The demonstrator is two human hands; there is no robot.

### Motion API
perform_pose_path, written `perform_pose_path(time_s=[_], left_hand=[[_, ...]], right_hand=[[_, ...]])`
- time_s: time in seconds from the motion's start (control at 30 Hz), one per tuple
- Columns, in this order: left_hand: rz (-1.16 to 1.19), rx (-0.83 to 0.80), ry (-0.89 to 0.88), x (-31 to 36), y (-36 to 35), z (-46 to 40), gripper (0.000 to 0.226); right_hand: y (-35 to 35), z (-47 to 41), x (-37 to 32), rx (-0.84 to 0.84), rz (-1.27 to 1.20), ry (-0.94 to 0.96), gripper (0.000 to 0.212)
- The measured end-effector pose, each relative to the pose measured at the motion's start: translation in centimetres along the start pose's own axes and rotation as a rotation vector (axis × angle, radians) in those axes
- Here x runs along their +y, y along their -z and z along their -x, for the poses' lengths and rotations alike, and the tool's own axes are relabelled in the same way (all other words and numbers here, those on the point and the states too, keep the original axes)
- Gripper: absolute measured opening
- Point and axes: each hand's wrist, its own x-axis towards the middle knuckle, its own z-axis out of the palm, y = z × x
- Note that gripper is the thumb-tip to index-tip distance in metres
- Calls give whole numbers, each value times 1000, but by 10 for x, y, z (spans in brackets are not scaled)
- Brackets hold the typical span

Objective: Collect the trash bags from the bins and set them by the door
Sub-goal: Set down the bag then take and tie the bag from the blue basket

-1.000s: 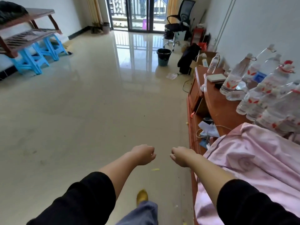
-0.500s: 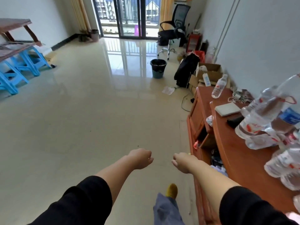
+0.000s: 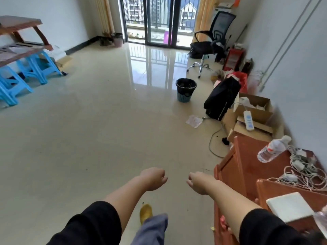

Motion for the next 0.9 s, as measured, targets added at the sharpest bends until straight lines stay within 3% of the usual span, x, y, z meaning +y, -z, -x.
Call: perform_pose_path(time_s=[0.5, 0.9], left_hand=[[-112, -12, -36, -110, 267, -316, 42], [-65, -20, -9, -119, 425, -566, 42]], right_hand=[[264, -305, 29, 41, -128, -64, 42], [447, -532, 128, 13, -89, -76, 44]])
